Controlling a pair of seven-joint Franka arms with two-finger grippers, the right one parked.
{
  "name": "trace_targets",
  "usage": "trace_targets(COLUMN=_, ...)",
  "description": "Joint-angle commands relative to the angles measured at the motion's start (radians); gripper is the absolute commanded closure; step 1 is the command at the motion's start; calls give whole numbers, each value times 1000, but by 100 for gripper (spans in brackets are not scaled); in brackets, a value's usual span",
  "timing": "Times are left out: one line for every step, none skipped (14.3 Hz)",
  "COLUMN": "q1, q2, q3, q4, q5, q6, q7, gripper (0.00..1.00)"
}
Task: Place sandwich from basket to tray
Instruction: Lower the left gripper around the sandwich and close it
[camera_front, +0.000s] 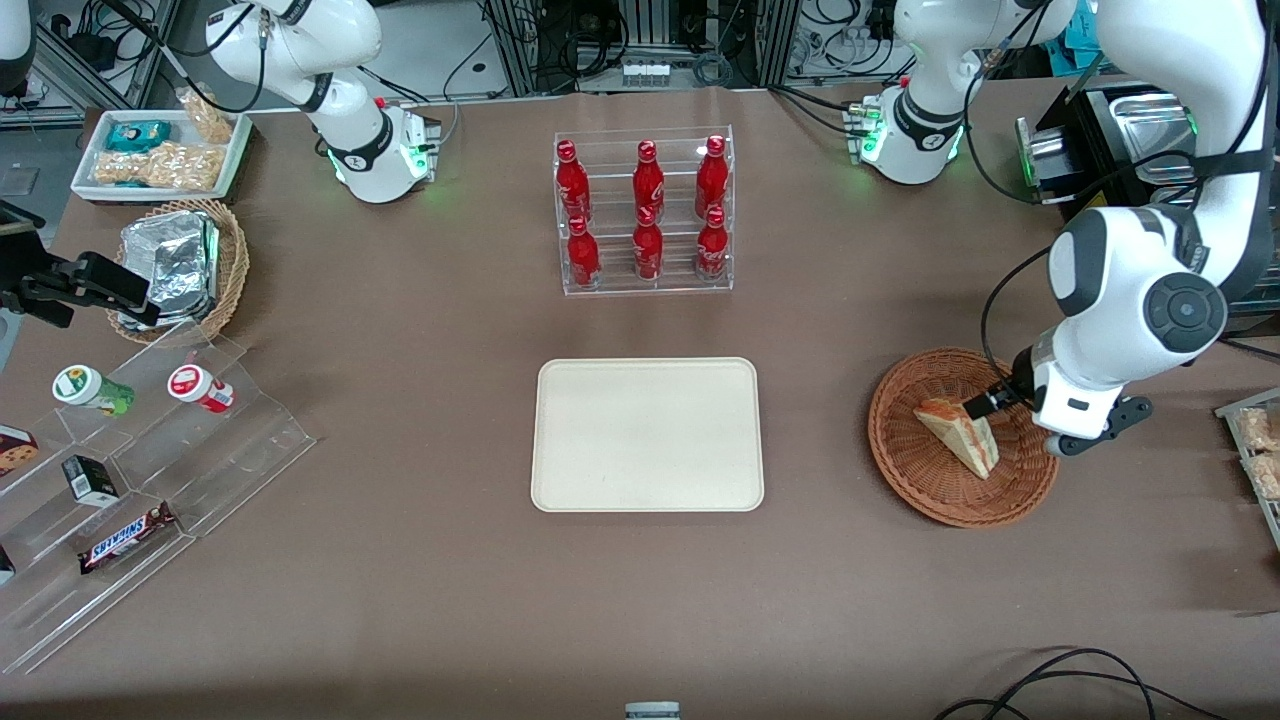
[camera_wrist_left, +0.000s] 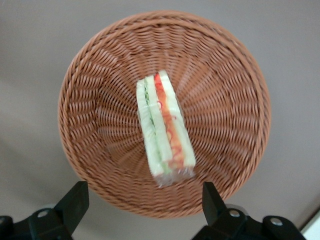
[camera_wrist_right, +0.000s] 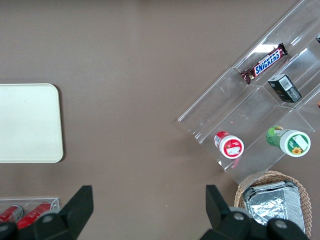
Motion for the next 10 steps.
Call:
trace_targets(q1=-10, q2=43, q3=2, q4=-5, q5=18, q6=57, q7=-197, gripper=0)
trace_targets(q1=-10, q2=57, q3=2, q4=-5, q5=18, q6=75, q7=-217, gripper=0)
trace_targets(q1=-10, q2=78, q3=2, q4=-5, q5=18, q6=95, q7=-234, gripper=0)
trace_targets(q1=-10, q2=95, q3=2, q4=-5, q5=18, q6=104, q7=-257, gripper=0)
trace_targets(q1=-10, q2=109, q3=2, q4=-3, q5=17, q6=108, q7=-280, gripper=0)
trace_targets(q1=-8, q2=123, q3=2, q4=-2, q5=14, q6=117, q7=-312, gripper=0)
trace_targets(q1=-8, q2=137, q3=0, q4=-3, q5=14, q6=127, q7=-337, gripper=0)
trace_targets(q1=-8, q2=152, q3=2, q4=-3, q5=12, q6=135, q7=-358, gripper=13)
trace_targets(q1=-8, q2=157, q3=0, q4=-3, q5=9, q6=135, q7=-389, gripper=41)
trace_targets(q1=-5, q2=157, q3=0, q4=-3, q5=7, q6=135, q7=-408, gripper=76)
